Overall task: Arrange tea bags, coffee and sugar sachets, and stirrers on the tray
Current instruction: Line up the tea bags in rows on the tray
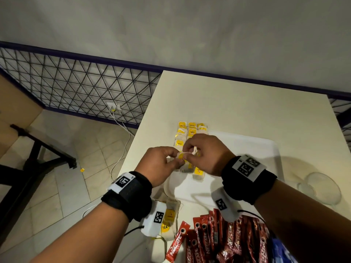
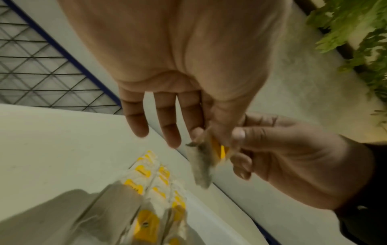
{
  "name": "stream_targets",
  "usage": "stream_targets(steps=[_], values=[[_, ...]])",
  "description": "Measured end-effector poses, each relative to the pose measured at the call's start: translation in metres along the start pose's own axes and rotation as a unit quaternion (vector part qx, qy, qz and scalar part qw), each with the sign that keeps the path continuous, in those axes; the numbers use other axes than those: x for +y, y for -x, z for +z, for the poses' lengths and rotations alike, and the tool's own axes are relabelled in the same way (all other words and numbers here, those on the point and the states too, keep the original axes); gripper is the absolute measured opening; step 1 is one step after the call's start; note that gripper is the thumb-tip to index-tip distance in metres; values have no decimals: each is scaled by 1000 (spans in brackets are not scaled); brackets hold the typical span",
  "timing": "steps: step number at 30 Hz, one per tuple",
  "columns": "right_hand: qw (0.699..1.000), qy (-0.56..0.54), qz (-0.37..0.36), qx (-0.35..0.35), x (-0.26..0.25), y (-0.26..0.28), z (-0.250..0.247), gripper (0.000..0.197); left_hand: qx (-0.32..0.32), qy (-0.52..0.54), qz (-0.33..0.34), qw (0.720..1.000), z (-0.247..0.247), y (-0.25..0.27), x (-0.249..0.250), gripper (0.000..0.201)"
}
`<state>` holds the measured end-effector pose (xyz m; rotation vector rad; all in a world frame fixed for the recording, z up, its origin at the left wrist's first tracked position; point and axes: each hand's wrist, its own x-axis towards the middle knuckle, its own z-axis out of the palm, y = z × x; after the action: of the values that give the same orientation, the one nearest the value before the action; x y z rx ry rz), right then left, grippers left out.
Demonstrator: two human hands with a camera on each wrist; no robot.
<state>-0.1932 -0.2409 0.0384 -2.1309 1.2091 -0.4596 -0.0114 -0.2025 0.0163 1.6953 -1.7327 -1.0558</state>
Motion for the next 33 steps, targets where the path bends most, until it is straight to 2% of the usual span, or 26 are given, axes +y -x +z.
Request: stream_targets(steps=[3,6,11,14,18,20,23,26,30,33], values=[[994,59,32,-81,14,-1,10,7,-47,4,-54,997,4,-6,-17,8],[985,71,72,-138,30,0,26,8,-41,-69,-86,993,8,-9,-31,6],[971,79,81,-210,43,0,51,15,-39,-165,-126,977,18,-13,-46,16],[964,112,117,-210,53,-10,60,11,-64,-196,-145,968,23,-14,-45,23],[953,130,183,-204,58,-22,58,3,-70,-182,-164,967,26,-15,-41,16],[952,143,190,-193,59,-24,58,10,-70,-177,-162,968,27,-16,-42,16],[949,165,186,-193,59,-27,58,2,-72,-180,-161,968,27,-17,-44,16],[948,184,180,-189,55,-27,59,14,-78,-175,-158,969,27,-17,-46,16],[967,165,143,-131,39,-19,53,17,-67,-171,-153,971,11,-9,-49,20],[980,123,92,-125,26,-3,54,13,-48,-173,-136,974,-9,3,-54,15]])
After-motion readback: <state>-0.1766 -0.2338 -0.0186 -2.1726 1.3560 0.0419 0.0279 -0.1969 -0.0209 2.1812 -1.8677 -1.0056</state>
